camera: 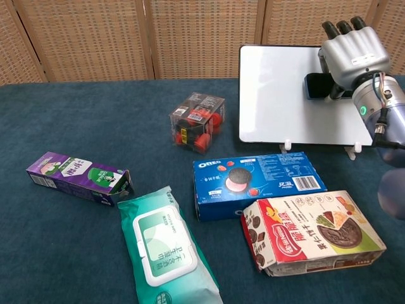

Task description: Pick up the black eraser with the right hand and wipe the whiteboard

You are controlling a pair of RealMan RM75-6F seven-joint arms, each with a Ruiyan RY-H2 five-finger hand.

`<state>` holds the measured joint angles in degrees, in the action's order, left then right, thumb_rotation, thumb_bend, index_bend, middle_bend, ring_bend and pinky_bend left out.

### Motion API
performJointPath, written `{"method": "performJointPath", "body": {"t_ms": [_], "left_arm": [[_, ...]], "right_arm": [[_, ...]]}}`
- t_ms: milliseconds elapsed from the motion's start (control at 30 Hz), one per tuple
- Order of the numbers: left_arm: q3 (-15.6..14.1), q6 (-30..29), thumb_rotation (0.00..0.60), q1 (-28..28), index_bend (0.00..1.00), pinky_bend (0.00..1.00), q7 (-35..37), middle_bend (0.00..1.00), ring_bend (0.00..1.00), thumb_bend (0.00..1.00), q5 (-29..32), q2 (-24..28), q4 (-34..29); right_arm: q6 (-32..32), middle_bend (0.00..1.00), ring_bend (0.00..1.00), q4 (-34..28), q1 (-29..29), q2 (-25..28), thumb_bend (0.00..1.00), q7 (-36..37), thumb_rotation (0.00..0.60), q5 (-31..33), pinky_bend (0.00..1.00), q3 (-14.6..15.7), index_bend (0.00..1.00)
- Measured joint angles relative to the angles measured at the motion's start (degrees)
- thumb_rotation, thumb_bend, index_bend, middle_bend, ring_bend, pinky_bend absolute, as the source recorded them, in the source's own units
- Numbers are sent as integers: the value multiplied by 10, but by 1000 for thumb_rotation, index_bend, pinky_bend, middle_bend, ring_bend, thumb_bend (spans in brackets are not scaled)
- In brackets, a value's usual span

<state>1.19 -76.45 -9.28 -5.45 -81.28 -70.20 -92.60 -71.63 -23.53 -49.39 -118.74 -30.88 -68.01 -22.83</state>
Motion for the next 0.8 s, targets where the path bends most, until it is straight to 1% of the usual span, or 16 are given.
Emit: {"method": "performJointPath", "body": {"t_ms": [600, 667, 800], "left_arm": [[0, 1, 600, 0, 0, 0, -4, 0, 0, 177, 5, 0, -1], [0, 1, 600, 0, 0, 0, -5, 0, 0, 177, 5, 0, -1], [0, 2, 600, 0, 0, 0, -7, 0, 0, 177, 5, 0, -2]], "right_arm": [[14, 11, 0, 20, -3, -6, 0, 19, 600, 7, 0, -2, 587], [15, 2, 0, 20, -3, -6, 0, 21, 600, 8, 0, -3, 570], [21, 0, 0, 17, -1, -4, 0, 21, 600, 9, 0, -2, 449]]}}
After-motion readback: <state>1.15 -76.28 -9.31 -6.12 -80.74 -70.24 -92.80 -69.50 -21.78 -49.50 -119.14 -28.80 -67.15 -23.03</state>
